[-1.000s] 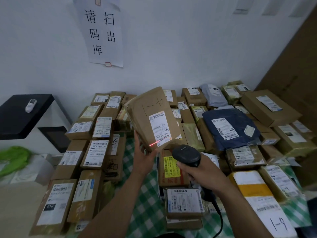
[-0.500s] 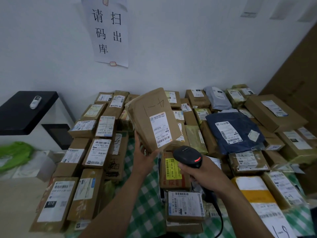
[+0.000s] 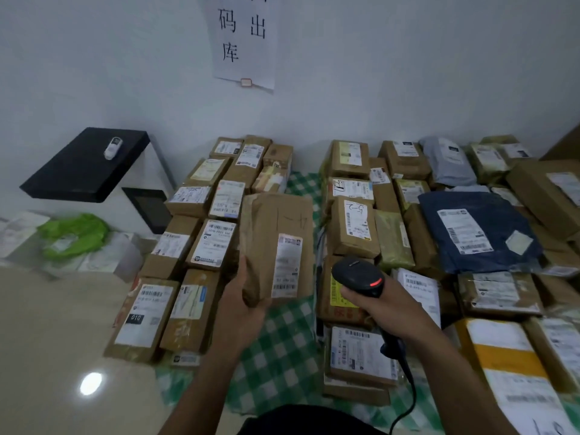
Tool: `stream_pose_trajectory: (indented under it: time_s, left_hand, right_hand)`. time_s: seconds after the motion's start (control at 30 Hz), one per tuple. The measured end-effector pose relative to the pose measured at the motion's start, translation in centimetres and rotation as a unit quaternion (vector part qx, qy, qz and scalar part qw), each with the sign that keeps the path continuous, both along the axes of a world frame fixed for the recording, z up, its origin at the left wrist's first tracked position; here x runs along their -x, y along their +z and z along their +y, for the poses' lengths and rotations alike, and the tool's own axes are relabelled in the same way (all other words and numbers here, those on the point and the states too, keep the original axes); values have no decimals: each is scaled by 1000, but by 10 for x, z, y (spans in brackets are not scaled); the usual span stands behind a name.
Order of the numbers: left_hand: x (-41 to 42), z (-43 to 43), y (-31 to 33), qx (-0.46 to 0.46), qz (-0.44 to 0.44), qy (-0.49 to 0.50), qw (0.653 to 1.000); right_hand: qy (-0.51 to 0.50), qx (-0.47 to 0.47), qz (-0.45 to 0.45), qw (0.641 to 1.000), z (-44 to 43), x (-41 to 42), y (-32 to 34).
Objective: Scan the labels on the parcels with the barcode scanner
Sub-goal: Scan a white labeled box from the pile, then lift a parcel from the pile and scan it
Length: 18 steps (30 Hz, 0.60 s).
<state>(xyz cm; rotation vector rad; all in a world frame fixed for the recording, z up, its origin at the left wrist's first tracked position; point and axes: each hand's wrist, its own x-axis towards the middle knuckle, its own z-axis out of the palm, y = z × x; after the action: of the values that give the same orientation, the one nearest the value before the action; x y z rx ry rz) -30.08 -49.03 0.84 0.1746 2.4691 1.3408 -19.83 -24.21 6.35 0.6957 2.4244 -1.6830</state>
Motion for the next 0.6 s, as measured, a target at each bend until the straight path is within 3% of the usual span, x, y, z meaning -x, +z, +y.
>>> stream_pose_trajectory:
  time_s: [0.33,0.6]
  left_hand:
    - [-38,-34,-52,79,-176,-99,976]
    - [-34,-47,-102,13,-238,-113,965]
  right_hand:
    - [10,17,-48,999,-12,1,-26]
    - [2,34,-67,997,-18,-4,-33]
